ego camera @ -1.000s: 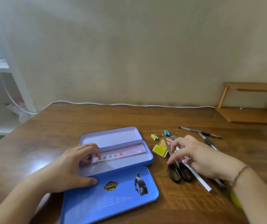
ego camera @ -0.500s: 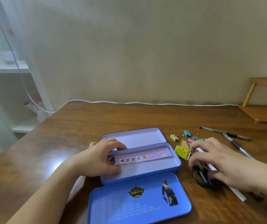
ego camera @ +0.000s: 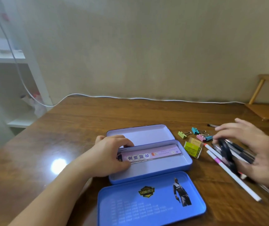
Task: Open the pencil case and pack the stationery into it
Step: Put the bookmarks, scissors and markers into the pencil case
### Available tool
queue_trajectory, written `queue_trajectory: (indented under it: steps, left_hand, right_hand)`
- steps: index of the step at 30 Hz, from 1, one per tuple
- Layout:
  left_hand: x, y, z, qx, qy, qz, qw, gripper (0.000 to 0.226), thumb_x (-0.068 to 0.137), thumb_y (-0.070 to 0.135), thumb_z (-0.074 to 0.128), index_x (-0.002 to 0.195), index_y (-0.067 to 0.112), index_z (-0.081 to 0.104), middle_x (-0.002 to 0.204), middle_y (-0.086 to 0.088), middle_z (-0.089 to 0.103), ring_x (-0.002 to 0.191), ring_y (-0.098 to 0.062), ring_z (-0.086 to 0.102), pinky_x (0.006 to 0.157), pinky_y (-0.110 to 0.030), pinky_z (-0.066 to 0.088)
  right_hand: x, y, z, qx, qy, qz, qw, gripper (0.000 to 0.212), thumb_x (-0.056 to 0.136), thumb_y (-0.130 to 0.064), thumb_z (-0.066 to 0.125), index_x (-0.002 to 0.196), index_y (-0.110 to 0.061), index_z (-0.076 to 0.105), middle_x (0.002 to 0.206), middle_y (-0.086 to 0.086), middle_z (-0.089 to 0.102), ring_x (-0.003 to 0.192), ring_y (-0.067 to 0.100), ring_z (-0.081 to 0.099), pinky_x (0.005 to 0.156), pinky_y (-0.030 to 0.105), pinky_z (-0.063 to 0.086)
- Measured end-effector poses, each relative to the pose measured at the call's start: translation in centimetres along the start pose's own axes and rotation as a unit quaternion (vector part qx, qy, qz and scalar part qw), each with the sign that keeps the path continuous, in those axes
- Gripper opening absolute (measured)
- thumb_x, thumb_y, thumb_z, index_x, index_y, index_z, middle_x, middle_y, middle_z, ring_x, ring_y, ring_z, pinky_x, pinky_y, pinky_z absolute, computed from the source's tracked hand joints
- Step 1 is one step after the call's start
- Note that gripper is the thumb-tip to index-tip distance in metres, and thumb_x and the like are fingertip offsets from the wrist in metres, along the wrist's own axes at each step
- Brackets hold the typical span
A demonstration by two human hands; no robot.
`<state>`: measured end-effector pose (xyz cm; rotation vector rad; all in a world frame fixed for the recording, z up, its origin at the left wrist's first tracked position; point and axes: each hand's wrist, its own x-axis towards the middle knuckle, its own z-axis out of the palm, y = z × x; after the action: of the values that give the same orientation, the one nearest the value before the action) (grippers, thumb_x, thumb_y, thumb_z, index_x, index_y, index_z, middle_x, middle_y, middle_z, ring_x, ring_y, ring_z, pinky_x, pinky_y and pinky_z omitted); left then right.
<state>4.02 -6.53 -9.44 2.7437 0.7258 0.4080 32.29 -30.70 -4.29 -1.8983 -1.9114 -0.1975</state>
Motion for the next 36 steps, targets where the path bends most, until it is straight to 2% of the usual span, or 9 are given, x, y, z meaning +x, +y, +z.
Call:
queue_trajectory:
  steps: [2, 4, 6, 8, 12, 16, 20, 28, 36]
  left_hand:
    - [0.0, -0.1, -0.1, -0.005, -0.013, 0.004, 1.000, 0.045, 0.077, 0.048, 0.063, 0.120, 0.037, 0.059, 0.113, 0.024, 0.059, 0.095, 0.006, 0.046, 0.104, -0.034, 0.026]
    - [-0.1, -0.4, -0.5, -0.052, -0.028, -0.009, 0.998, 0.048, 0.077, 0.054, 0.054, 0.122, 0.039, 0.058, 0.108, 0.027, 0.060, 0.096, 0.009, 0.050, 0.103, -0.034, 0.030]
    - [0.0, -0.9, -0.9, -0.115, -0.024, -0.043, 0.992, 0.037, 0.085, 0.044, 0.046, 0.119, 0.040, 0.060, 0.098, 0.026, 0.064, 0.095, 0.000, 0.055, 0.095, -0.032, 0.038]
    - [0.2, -1.2, -1.2, -0.134, -0.006, -0.064, 0.989, 0.030, 0.094, 0.030, 0.041, 0.114, 0.038, 0.062, 0.094, 0.019, 0.067, 0.092, -0.010, 0.057, 0.087, -0.029, 0.044]
    - [0.2, -1.2, -1.6, -0.157, -0.001, -0.071, 0.985, 0.037, 0.095, 0.006, 0.040, 0.104, 0.035, 0.063, 0.092, 0.011, 0.070, 0.084, -0.008, 0.060, 0.072, -0.023, 0.047]
    - [0.1, -1.4, -1.8, -0.168, -0.012, -0.051, 0.984, 0.040, 0.087, 0.001, 0.043, 0.104, 0.029, 0.065, 0.089, 0.011, 0.073, 0.079, -0.009, 0.063, 0.069, -0.021, 0.047]
    - [0.1, -1.7, -1.5, -0.159, -0.018, -0.040, 0.986, 0.034, 0.089, 0.008, 0.053, 0.108, 0.032, 0.065, 0.090, 0.013, 0.074, 0.081, -0.010, 0.064, 0.067, -0.019, 0.045]
    - [0.3, -1.7, -1.4, -0.134, -0.014, -0.047, 0.990, 0.038, 0.089, 0.006, 0.049, 0.110, 0.034, 0.063, 0.094, 0.015, 0.070, 0.081, 0.002, 0.060, 0.065, -0.007, 0.039]
    - [0.2, -1.9, -1.4, -0.147, -0.007, -0.052, 0.988, 0.036, 0.091, 0.005, 0.050, 0.109, 0.033, 0.064, 0.093, 0.014, 0.070, 0.084, -0.001, 0.063, 0.070, -0.012, 0.045]
  right_hand:
    - [0.2, -1.5, 0.1, 0.098, 0.078, -0.011, 0.992, 0.046, 0.073, -0.036, 0.063, 0.117, -0.043, 0.052, 0.114, -0.023, 0.059, 0.122, 0.013, 0.055, 0.114, 0.042, 0.033]
    - [1.1, -3.6, 0.6, 0.157, 0.138, -0.034, 0.977, 0.038, 0.075, -0.031, 0.064, 0.112, -0.036, 0.054, 0.105, -0.020, 0.060, 0.105, 0.011, 0.060, 0.097, 0.027, 0.047]
    - [2.7, -5.7, 1.6, 0.155, 0.143, -0.078, 0.974, 0.026, 0.084, -0.023, 0.065, 0.105, -0.031, 0.054, 0.095, -0.013, 0.058, 0.082, 0.014, 0.059, 0.072, 0.026, 0.050]
    - [4.7, -7.1, 3.0, 0.134, 0.090, -0.108, 0.981, 0.024, 0.088, -0.011, 0.060, 0.105, -0.028, 0.056, 0.093, -0.007, 0.055, 0.074, 0.018, 0.056, 0.063, 0.032, 0.048]
    - [8.2, -8.8, 7.3, 0.012, -0.064, -0.163, 0.985, 0.039, 0.089, -0.008, 0.049, 0.116, -0.036, 0.052, 0.116, -0.012, 0.044, 0.073, 0.022, 0.058, 0.060, 0.034, 0.049]
    - [10.2, -9.7, 9.9, 0.082, -0.177, -0.156, 0.968, 0.046, 0.091, 0.005, 0.049, 0.122, -0.027, 0.061, 0.124, -0.008, 0.045, 0.087, 0.008, 0.048, 0.077, 0.021, 0.043]
    - [10.8, -9.8, 10.9, 0.134, -0.189, -0.179, 0.956, 0.044, 0.086, 0.012, 0.053, 0.112, -0.020, 0.068, 0.118, -0.007, 0.051, 0.091, 0.002, 0.045, 0.077, 0.006, 0.032]
    - [10.4, -9.6, 10.4, 0.187, -0.197, -0.156, 0.950, 0.057, 0.079, 0.021, 0.046, 0.113, -0.018, 0.070, 0.119, -0.012, 0.056, 0.101, -0.002, 0.050, 0.086, 0.005, 0.033]
    - [9.8, -8.7, 10.0, 0.241, -0.159, -0.122, 0.950, 0.059, 0.071, 0.024, 0.045, 0.106, -0.014, 0.073, 0.111, -0.010, 0.060, 0.103, 0.001, 0.056, 0.078, 0.007, 0.039]
